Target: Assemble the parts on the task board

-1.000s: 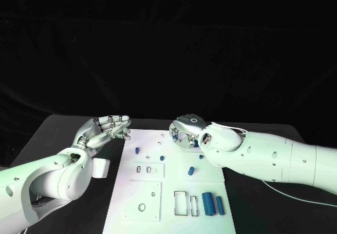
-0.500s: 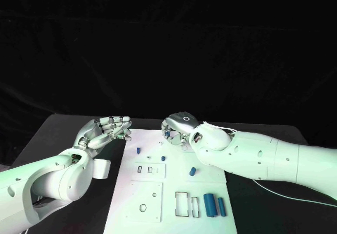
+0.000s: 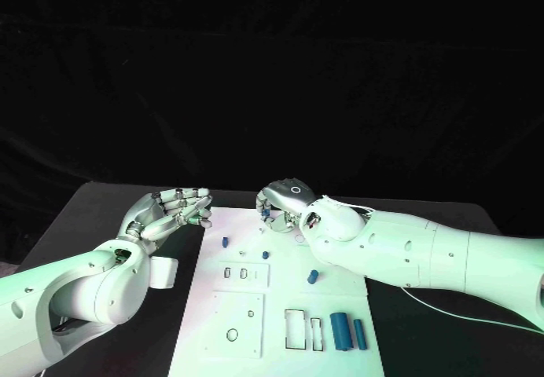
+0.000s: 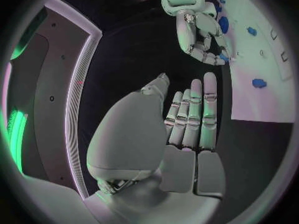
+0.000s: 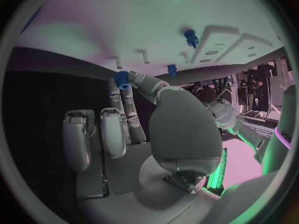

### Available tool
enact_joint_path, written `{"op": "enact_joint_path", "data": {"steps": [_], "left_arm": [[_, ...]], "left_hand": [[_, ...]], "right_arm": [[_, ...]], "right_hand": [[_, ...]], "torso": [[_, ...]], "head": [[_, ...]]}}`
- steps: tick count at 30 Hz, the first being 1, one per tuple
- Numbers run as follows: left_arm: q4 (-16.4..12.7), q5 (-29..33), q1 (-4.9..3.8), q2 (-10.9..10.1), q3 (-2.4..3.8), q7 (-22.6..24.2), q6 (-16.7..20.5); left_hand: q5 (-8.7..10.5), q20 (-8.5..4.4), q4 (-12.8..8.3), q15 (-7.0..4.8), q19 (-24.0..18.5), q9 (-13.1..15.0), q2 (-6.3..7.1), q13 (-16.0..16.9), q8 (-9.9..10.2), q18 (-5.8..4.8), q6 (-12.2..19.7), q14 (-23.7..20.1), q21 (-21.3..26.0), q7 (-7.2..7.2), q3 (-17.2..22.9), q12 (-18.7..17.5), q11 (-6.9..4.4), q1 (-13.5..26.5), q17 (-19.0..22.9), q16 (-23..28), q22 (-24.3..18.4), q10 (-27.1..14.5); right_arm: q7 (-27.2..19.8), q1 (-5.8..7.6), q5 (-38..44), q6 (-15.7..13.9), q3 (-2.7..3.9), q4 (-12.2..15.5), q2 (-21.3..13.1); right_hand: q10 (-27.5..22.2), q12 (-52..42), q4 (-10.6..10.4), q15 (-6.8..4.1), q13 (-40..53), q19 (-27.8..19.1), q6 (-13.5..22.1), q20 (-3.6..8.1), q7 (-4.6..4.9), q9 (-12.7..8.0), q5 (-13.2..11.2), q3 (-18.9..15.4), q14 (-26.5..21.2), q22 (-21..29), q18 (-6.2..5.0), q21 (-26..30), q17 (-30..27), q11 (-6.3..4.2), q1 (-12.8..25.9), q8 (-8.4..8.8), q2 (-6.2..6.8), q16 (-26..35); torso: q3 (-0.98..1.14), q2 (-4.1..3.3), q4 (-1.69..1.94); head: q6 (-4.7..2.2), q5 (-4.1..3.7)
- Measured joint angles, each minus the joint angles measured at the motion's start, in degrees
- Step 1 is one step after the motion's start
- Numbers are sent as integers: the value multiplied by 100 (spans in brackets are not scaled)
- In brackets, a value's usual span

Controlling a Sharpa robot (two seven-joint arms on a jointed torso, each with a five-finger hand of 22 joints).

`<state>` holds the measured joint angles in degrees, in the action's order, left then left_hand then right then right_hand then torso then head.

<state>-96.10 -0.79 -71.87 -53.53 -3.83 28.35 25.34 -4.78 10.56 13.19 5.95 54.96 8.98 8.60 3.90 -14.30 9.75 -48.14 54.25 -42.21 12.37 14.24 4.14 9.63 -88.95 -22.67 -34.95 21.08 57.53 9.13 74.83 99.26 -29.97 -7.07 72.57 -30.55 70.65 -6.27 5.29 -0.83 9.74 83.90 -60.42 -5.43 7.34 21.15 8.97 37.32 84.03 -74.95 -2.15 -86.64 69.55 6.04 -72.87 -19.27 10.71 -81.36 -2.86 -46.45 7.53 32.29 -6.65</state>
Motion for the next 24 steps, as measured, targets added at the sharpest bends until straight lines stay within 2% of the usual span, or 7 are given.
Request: {"op": "enact_joint_path", "data": {"steps": [24], "left_arm": [[1, -1, -1, -3, 0, -20, 0]], "left_hand": [[0, 20, 0, -20, -19, 1, 0, 0, 0, 0, 0, -20, -28, 0, 0, 0, 0, 0, -5, 0, 14, 0]], "right_arm": [[-44, -44, -7, 170, 2, -225, 124]], "right_hand": [[0, -13, -1, 0, 0, 0, 0, 0, 0, 41, -13, -3, 0, 2, 0, 0, -10, 0, 0, 0, 0, 3]], "torso": [[1, -34, 3]], "head": [[9, 24]]}}
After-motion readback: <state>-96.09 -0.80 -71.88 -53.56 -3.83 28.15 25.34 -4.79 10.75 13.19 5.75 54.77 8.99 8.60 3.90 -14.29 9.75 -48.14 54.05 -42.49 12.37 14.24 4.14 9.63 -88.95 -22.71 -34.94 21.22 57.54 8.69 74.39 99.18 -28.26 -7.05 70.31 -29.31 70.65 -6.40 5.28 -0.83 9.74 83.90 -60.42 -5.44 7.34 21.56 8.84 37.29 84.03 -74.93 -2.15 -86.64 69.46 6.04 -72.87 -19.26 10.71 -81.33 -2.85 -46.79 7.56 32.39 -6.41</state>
